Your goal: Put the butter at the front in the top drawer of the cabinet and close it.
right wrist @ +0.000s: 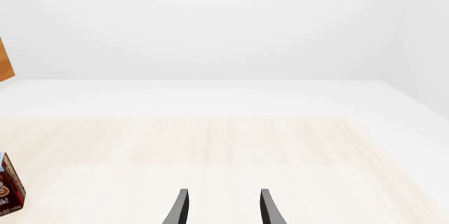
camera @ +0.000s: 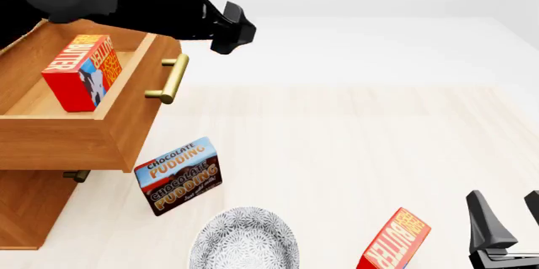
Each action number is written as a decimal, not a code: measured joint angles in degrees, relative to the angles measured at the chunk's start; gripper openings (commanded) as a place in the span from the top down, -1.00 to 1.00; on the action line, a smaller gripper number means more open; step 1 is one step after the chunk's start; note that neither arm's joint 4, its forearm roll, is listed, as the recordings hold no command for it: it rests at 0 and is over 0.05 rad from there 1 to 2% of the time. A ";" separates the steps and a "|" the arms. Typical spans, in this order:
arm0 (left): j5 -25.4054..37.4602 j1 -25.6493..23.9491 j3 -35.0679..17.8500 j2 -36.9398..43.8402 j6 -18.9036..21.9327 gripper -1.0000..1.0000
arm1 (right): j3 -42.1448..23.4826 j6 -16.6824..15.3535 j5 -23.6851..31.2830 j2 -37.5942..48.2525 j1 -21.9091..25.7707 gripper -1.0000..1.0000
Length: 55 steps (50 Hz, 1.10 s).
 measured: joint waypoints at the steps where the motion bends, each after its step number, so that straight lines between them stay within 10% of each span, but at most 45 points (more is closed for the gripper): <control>1: -0.34 -0.19 -0.06 0.47 -0.11 -1.00 | 0.00 0.00 -0.02 0.02 0.00 -1.00; 55: -19.36 0.58 9.64 14.31 -8.05 -1.00 | -0.04 0.00 -0.21 0.24 0.00 -1.00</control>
